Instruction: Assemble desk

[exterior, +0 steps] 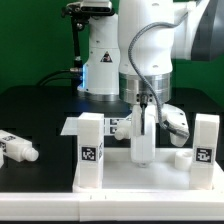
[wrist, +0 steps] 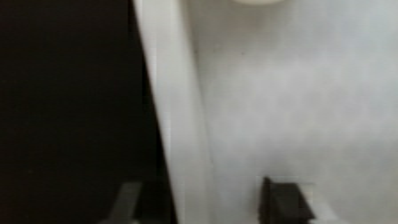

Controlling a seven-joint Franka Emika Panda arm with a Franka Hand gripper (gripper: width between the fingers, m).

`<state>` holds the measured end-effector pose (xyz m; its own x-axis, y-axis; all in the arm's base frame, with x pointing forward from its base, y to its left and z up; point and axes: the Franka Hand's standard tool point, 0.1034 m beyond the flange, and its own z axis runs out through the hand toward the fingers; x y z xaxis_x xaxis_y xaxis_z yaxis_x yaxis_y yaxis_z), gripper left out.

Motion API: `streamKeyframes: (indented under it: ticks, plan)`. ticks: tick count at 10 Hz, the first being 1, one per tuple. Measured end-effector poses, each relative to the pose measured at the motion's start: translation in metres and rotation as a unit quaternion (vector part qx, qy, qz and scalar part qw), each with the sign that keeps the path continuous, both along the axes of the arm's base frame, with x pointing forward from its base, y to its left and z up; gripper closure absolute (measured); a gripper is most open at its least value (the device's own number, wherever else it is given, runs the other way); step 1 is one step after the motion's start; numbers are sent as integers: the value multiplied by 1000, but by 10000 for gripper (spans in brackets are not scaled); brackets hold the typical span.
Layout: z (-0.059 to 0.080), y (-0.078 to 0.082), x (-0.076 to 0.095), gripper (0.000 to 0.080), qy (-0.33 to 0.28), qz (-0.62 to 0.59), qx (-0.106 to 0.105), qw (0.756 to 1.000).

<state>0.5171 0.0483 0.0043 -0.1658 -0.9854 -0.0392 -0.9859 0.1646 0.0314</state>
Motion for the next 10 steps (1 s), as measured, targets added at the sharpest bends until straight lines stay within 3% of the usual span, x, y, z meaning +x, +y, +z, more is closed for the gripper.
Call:
streamKeyframes:
  ticks: [1, 2, 5, 6, 7, 10]
  plan:
    - [0, 0, -1, 726, 0, 10, 0, 1000]
    - [1, 0, -1, 726, 0, 15, 1, 1000]
    - [36, 0, -1, 743, 0, 95, 22, 995]
    - [46, -5, 0, 743, -1, 182, 20, 983]
    - [45, -18, 1, 743, -7, 221, 4, 975]
    - [43, -31, 1, 740, -8, 279, 0, 960]
